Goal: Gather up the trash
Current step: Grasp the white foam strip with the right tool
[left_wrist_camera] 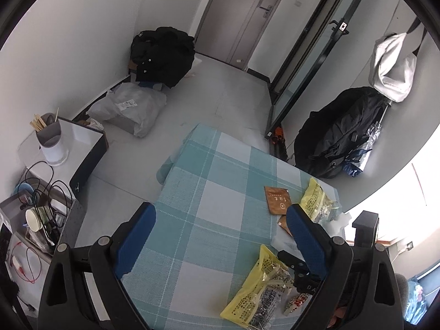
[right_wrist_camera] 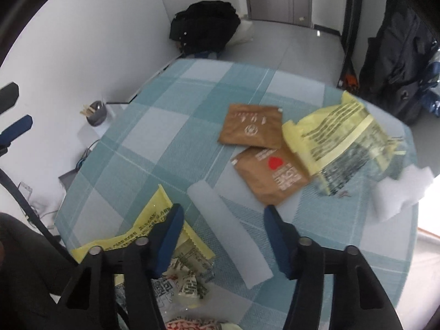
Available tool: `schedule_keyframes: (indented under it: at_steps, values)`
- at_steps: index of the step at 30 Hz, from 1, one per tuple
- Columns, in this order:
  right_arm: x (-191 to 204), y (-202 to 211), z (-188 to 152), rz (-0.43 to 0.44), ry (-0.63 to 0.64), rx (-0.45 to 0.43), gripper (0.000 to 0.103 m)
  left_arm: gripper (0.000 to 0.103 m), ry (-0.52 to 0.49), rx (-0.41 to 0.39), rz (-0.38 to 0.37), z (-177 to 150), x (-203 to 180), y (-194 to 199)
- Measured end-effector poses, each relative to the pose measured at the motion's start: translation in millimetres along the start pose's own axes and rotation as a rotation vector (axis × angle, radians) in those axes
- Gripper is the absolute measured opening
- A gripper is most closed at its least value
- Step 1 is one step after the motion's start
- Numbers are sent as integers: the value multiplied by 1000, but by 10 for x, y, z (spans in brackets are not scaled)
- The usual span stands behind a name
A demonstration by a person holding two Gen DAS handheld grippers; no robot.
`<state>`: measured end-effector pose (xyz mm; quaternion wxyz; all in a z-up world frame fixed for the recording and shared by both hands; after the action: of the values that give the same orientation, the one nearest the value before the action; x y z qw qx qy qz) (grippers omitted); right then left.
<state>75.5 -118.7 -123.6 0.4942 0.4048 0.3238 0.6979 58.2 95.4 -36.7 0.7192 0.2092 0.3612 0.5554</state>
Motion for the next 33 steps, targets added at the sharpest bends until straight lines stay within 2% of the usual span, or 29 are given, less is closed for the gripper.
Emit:
schedule_keyframes:
  at_steps: [1,4,6,10,17,25,28,33]
  values:
    - [11,-11,-13,1,8,1,52,94,5,3,-1,0,6,-9]
    - [59,-49,-41,-5,44,4,40,94,35,19,-22,2,39,-33]
    - [85,-73,-56,-46,76,2,30,94,46,27,-31,2,43,-40]
    - [83,-65,-44,-42,98,0,26,94,40,18,-29,13,39,-16]
    - [93,-18,18,-34,120,13,11,94,41,38,-42,7,44,-43]
    - [-10,188,-70,5,83,-14,9,94,-2,33,-67,-20,-62,-13]
    - [-110,363,-99,20,40,-47,9,94,-34,45,-70,-49,-147,-38]
    - [-229,729,-198,65,-23,-123,9,94,-112,65,-114,-173,-347,-58]
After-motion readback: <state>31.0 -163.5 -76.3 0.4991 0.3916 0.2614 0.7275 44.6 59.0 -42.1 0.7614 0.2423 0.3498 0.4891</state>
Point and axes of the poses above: each gripper's, at about its wrist camera, not at the fingertips, and y roughly against the way its jaws point, x to its left, z to its top, the point moved 1 cm from there along -y, roughly the way its jaws point, and after that the axes turned 8 degrees about -y, right-handed, at the moved point
